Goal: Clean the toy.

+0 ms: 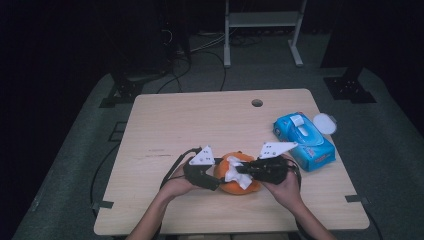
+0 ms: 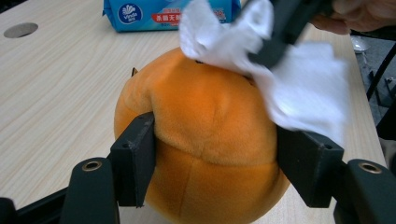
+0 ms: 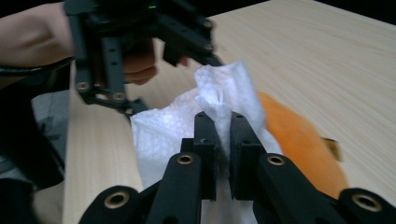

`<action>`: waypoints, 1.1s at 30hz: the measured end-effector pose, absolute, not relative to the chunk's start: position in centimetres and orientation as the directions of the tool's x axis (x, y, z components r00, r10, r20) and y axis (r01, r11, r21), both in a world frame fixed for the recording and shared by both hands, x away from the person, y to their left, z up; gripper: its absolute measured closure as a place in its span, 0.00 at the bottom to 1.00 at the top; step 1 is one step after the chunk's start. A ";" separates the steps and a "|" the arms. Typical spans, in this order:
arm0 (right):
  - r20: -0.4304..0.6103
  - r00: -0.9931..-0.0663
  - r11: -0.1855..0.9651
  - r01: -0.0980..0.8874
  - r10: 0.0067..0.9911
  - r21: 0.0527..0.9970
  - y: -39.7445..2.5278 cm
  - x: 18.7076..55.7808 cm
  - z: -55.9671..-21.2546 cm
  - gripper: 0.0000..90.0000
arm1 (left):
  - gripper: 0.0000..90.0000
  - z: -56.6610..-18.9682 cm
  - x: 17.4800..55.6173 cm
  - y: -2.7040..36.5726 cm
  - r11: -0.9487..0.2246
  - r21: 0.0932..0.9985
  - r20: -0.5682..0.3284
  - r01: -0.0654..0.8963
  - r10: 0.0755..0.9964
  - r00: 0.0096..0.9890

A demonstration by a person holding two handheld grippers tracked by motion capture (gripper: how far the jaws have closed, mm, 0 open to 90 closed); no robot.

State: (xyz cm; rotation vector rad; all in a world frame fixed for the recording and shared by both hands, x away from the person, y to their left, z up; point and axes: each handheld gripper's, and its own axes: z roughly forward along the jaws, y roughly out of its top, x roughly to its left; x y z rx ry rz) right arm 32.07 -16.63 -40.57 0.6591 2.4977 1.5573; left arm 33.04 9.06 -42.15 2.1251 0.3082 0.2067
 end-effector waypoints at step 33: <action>0.039 -0.903 0.409 0.231 0.427 0.883 -15.0 30.8 -39.8 0.92 | 0.36 -42.1 31.6 8.0 -0.540 0.840 0.107 0.055 0.264 0.959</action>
